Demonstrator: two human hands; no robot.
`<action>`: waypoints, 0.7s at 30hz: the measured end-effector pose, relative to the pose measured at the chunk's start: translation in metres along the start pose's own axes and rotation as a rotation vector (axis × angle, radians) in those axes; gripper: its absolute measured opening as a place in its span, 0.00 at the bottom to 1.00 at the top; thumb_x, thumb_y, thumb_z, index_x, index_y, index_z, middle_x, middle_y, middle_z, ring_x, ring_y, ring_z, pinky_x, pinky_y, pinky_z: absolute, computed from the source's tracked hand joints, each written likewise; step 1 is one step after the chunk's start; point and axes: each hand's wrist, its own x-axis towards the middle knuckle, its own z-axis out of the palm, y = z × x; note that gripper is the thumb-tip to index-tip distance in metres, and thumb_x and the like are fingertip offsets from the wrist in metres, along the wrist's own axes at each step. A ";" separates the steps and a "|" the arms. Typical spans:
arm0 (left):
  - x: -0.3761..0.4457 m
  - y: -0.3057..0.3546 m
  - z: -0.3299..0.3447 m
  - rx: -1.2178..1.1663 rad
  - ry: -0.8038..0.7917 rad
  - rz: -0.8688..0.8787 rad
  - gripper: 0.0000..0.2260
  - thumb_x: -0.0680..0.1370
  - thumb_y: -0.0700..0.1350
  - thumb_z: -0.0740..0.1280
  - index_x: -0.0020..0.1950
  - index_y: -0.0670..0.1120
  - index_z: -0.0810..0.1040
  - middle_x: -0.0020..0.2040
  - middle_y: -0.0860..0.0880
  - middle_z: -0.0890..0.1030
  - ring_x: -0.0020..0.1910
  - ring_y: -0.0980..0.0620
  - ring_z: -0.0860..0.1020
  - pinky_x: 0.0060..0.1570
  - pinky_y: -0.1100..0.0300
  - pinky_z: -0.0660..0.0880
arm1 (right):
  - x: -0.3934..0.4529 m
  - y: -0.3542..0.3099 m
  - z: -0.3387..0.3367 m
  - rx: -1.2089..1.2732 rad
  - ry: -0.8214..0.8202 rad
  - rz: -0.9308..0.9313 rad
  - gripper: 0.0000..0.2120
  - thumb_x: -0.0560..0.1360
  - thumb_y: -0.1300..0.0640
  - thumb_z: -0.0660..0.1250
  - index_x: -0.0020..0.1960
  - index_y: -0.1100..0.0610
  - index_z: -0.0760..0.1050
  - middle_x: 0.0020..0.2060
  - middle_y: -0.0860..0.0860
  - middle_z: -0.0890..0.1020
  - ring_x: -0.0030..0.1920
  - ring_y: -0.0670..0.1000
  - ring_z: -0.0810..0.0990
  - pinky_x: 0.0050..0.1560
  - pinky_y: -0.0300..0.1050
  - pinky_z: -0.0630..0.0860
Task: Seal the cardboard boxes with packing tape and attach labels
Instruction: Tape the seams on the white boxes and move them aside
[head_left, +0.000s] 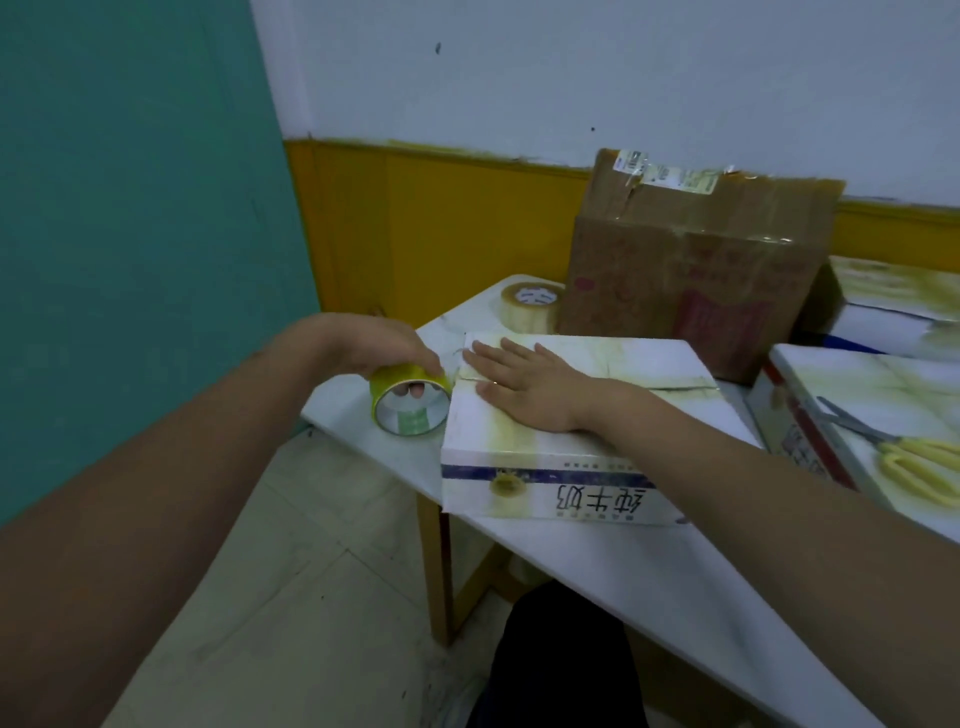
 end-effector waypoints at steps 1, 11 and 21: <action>-0.005 -0.001 0.004 -0.030 -0.080 -0.017 0.14 0.79 0.54 0.68 0.51 0.45 0.85 0.47 0.45 0.84 0.43 0.52 0.80 0.47 0.58 0.80 | -0.006 -0.001 0.000 0.006 -0.010 -0.041 0.26 0.85 0.41 0.43 0.81 0.42 0.42 0.80 0.41 0.43 0.80 0.48 0.42 0.78 0.54 0.40; -0.038 0.011 0.065 -0.332 -0.445 -0.083 0.17 0.84 0.50 0.59 0.56 0.37 0.78 0.43 0.44 0.85 0.33 0.54 0.79 0.29 0.65 0.76 | -0.073 0.004 0.001 0.161 0.067 -0.224 0.22 0.86 0.50 0.50 0.79 0.45 0.56 0.79 0.41 0.58 0.79 0.45 0.51 0.79 0.47 0.46; -0.040 0.009 0.124 -0.525 -0.172 0.208 0.14 0.82 0.53 0.64 0.51 0.42 0.74 0.39 0.42 0.83 0.26 0.54 0.69 0.26 0.63 0.64 | -0.124 0.035 0.005 -0.262 0.465 0.117 0.31 0.79 0.40 0.40 0.50 0.51 0.80 0.48 0.48 0.83 0.49 0.53 0.79 0.51 0.52 0.74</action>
